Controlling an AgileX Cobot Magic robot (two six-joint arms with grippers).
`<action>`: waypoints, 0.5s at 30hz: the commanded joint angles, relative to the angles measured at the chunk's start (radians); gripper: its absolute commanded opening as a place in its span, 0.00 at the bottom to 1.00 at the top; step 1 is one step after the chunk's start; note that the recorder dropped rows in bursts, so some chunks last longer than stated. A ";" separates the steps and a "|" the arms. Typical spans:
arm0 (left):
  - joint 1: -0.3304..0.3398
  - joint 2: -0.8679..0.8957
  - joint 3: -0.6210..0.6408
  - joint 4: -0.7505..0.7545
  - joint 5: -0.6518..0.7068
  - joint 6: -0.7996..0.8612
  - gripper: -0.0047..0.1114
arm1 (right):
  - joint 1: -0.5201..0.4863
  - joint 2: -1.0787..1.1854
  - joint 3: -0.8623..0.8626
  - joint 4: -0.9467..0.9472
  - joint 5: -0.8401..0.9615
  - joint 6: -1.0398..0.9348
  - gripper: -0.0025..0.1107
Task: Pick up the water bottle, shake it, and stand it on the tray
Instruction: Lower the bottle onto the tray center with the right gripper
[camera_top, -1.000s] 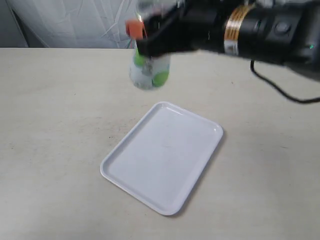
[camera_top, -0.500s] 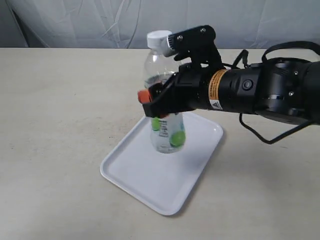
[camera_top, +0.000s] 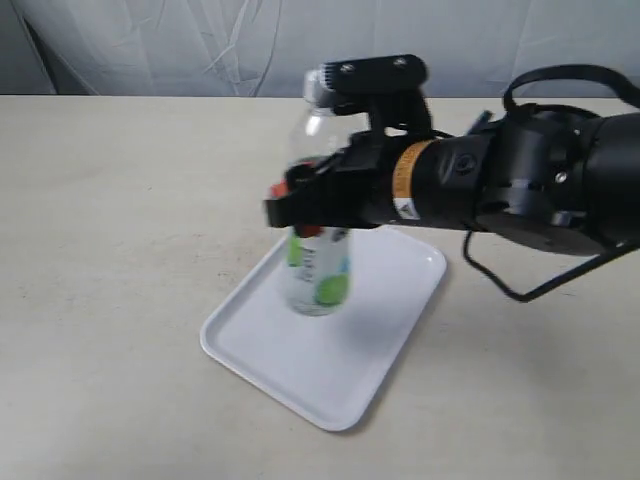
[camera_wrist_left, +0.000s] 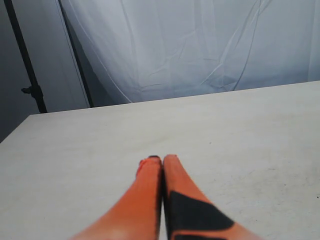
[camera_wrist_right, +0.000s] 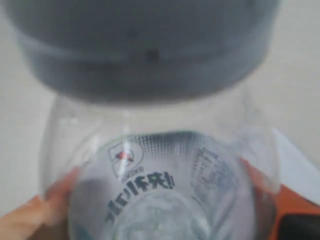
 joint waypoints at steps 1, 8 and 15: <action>-0.007 -0.004 0.003 -0.001 -0.012 -0.003 0.06 | 0.089 -0.004 -0.015 0.003 -0.202 -0.068 0.01; -0.007 -0.004 0.003 -0.001 -0.012 -0.003 0.06 | -0.024 -0.004 -0.015 0.039 0.221 -0.114 0.01; -0.007 -0.004 0.003 -0.001 -0.012 -0.003 0.06 | -0.035 -0.008 -0.015 0.010 -0.013 -0.124 0.01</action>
